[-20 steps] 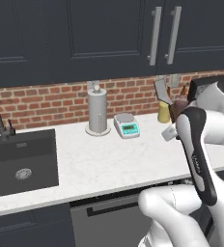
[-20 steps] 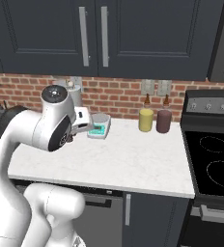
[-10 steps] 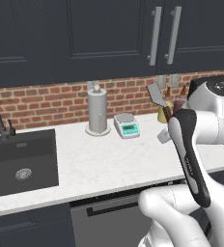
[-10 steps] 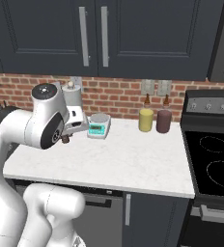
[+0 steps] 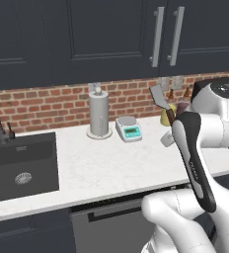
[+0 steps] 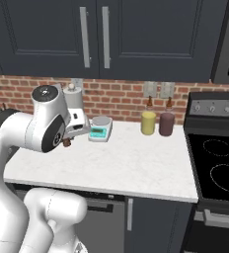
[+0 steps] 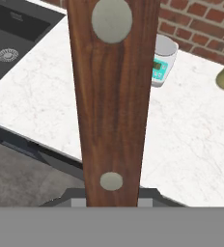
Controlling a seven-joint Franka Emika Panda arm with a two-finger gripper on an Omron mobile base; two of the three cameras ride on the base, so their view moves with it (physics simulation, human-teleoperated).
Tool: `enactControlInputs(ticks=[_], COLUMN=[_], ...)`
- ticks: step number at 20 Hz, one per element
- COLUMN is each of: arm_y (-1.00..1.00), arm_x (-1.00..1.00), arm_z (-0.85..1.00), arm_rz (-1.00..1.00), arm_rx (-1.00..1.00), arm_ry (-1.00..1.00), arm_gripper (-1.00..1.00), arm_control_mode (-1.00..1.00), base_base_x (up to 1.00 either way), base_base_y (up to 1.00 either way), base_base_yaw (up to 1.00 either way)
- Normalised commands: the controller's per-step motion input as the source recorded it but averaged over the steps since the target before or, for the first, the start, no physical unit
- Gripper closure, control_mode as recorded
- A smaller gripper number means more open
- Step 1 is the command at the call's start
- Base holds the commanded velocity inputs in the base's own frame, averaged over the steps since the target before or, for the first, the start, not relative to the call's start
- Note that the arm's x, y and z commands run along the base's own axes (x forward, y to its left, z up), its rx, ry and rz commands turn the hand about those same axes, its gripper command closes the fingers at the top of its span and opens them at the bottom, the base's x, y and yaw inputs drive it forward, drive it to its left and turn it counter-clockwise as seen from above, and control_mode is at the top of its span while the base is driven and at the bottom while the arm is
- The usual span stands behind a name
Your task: Put the garlic and mushroom in the pot. Retrieve the spatula and lightly stir the vegetables in the pot.
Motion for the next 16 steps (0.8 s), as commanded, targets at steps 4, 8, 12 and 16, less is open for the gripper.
enactControlInputs(ticks=[4, 8, 12, 16], arm_y=[0.00, 0.00, 0.00, 0.00], arm_x=[0.00, 0.00, 0.00, 0.00], arm_z=[0.00, 0.00, 0.00, 0.00], arm_rz=[0.00, 0.00, 0.00, 0.00], arm_rx=[0.00, 0.00, 0.00, 0.00], arm_ry=[0.00, 0.00, 0.00, 0.00], arm_gripper=[1.00, 1.00, 1.00, 1.00], arm_control_mode=[1.00, 1.00, 1.00, 1.00], base_base_x=[-0.28, -0.24, -0.19, -0.13], base_base_y=[-0.64, -0.74, -0.78, -0.82], base_base_yaw=[-0.04, -0.04, -0.03, -0.02])
